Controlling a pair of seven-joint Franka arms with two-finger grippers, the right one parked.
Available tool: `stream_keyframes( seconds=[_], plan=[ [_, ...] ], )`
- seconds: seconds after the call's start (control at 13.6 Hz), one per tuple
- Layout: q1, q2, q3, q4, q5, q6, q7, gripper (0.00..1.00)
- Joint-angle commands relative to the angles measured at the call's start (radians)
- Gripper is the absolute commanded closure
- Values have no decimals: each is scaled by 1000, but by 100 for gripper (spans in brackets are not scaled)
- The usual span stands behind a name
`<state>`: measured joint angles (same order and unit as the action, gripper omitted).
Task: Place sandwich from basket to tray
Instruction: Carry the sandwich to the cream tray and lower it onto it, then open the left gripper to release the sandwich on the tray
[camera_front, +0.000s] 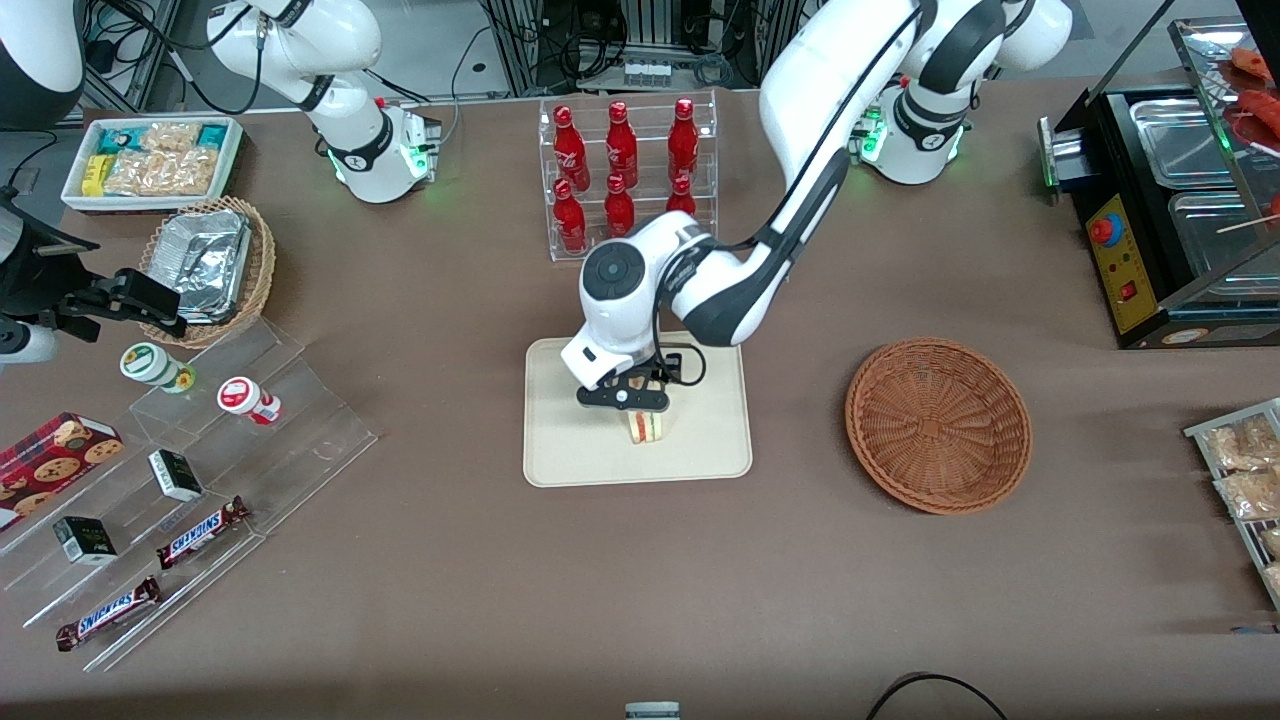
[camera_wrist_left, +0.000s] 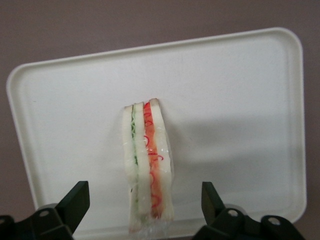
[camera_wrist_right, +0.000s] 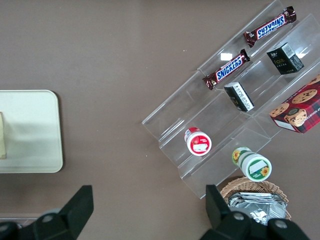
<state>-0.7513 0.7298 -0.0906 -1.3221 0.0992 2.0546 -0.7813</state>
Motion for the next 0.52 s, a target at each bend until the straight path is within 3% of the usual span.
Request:
stream_keyframes(
  seconds=[0.0,0.44],
  plan=[
    [36,-117,6,-22,10,-76,-19,0],
    [271,-341,6,-104,19,-275,110,0]
  ],
)
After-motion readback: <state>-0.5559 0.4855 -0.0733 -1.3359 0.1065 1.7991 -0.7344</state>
